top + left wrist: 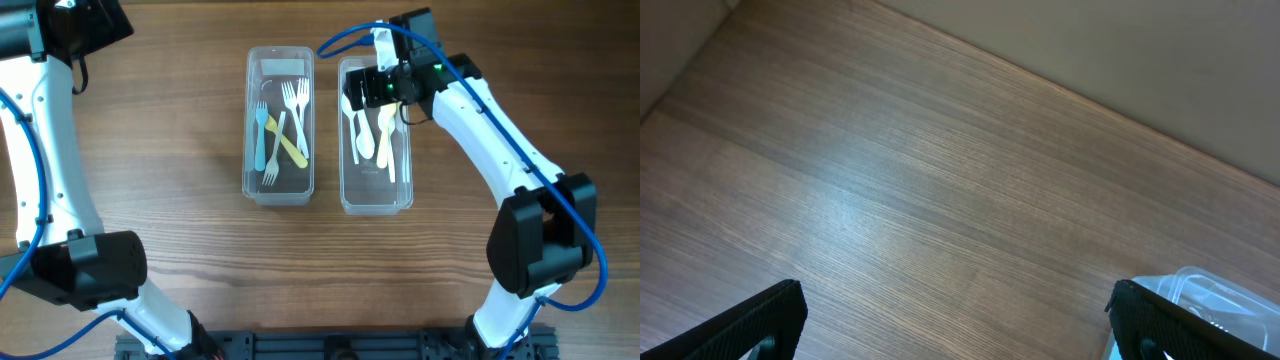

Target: Pack container

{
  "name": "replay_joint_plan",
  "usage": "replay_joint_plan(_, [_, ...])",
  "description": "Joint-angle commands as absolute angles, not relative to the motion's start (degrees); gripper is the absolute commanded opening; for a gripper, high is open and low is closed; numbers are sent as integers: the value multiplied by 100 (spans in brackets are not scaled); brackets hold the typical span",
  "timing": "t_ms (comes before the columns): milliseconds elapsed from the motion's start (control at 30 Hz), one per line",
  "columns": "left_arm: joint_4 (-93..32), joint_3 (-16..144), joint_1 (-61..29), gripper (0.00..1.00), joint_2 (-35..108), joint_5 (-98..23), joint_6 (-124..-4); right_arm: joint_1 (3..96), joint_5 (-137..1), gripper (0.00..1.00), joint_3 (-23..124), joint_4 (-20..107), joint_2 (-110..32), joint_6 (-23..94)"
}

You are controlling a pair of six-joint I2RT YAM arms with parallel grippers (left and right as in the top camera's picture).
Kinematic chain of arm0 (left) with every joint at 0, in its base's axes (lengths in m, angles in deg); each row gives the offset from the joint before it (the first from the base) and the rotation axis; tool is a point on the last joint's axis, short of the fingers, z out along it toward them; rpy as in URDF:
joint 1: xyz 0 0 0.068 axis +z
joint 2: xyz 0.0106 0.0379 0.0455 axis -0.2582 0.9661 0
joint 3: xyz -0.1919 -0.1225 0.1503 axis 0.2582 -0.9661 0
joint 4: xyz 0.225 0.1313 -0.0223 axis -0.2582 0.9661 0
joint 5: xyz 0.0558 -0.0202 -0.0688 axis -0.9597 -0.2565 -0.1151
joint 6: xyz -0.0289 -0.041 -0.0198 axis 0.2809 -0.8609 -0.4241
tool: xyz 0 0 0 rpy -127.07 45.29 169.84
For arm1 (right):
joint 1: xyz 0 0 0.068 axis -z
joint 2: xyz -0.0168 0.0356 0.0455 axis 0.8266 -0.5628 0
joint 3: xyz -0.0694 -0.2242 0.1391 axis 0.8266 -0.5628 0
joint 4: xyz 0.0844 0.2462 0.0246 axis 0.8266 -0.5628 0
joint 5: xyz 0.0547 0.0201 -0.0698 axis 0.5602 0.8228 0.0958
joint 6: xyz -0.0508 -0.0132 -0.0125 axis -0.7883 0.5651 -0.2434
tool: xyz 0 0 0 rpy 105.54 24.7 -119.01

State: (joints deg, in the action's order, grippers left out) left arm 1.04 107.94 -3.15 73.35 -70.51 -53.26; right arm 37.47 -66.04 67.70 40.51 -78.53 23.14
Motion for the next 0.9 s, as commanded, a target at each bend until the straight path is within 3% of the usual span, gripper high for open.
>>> replay_joint_plan(0, [88,10796,-280,100,7314,-7082,-5235,3810,-6714,100,7283,4169,-7899,1932])
replay_joint_plan(133, [88,10796,-280,100,7314,-7082,-5235,3950,-6735,100,7631,4574,-7899,1530])
replay_joint_plan(300, [88,10796,-280,100,7314,-7082,-5235,4153,-6729,100,7734,6016,-7901,1534])
replay_joint_plan(867, [88,10796,-280,100,7314,-7082,-5235,4160,-6856,100,7725,5756,-7899,1211])
